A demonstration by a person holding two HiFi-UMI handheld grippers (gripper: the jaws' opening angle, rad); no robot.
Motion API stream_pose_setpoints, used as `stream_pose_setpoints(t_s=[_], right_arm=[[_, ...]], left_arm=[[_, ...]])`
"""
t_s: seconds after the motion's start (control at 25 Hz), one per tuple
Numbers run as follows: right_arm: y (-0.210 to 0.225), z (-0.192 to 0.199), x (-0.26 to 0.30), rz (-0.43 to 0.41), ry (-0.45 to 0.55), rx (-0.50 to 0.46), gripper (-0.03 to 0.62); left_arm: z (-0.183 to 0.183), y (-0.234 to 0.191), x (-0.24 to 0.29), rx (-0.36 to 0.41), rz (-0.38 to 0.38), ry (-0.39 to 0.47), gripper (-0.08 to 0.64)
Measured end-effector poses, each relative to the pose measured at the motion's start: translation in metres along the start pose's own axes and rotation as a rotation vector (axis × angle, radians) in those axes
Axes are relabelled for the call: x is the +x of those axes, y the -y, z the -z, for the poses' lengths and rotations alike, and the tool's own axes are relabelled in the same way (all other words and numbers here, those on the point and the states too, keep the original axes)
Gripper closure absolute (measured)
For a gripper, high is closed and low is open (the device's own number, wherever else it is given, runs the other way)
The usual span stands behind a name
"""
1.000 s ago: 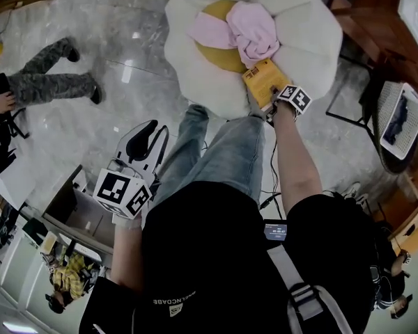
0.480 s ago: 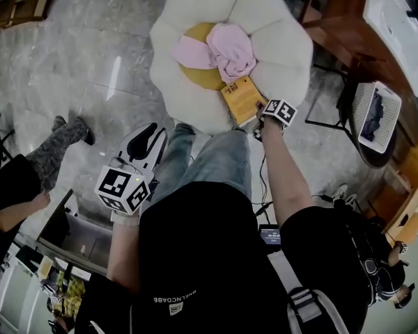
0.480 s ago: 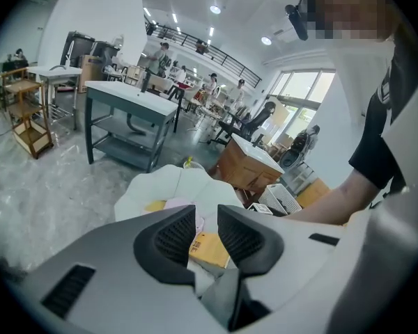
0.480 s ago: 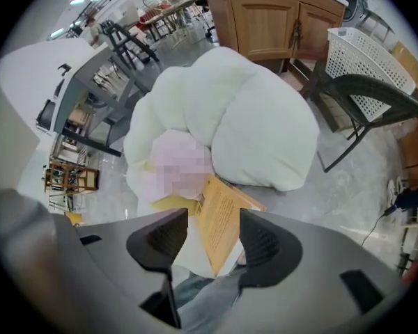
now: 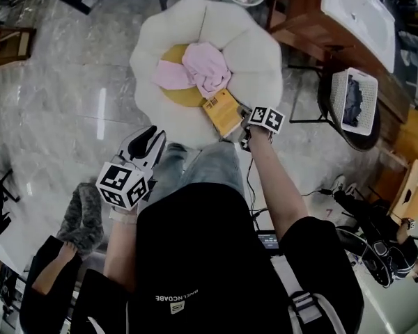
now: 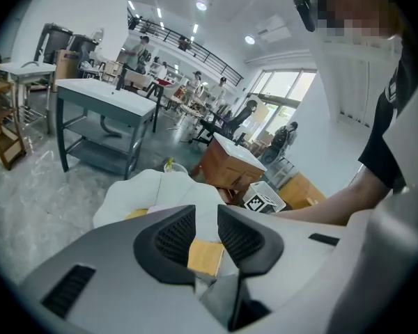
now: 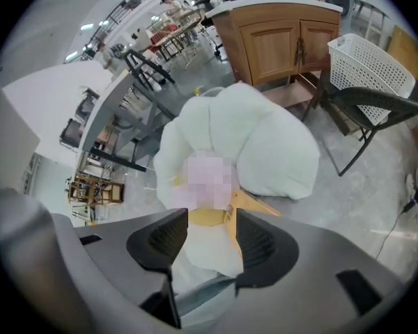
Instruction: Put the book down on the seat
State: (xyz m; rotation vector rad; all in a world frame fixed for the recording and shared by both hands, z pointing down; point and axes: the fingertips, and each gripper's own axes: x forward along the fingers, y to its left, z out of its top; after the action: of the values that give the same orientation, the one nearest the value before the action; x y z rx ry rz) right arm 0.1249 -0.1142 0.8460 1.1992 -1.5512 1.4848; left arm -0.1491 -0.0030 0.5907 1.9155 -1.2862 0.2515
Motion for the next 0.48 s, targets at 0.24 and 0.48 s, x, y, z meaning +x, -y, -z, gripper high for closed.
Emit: stream_pose_setpoints(t_s=[0.24, 0.48], right_arm=[[-0.037, -0.013, -0.063, -0.105, 0.079, 0.011, 0.365], [-0.065, -0.032, -0.131, -0.209, 0.193, 0.025, 0.367]], left_arm=[[-0.026, 0.023, 0.015, 0.011, 0.106, 0.008, 0.471], [-0.059, 0.053, 0.040, 0.059, 0.217, 0.031, 0.471]])
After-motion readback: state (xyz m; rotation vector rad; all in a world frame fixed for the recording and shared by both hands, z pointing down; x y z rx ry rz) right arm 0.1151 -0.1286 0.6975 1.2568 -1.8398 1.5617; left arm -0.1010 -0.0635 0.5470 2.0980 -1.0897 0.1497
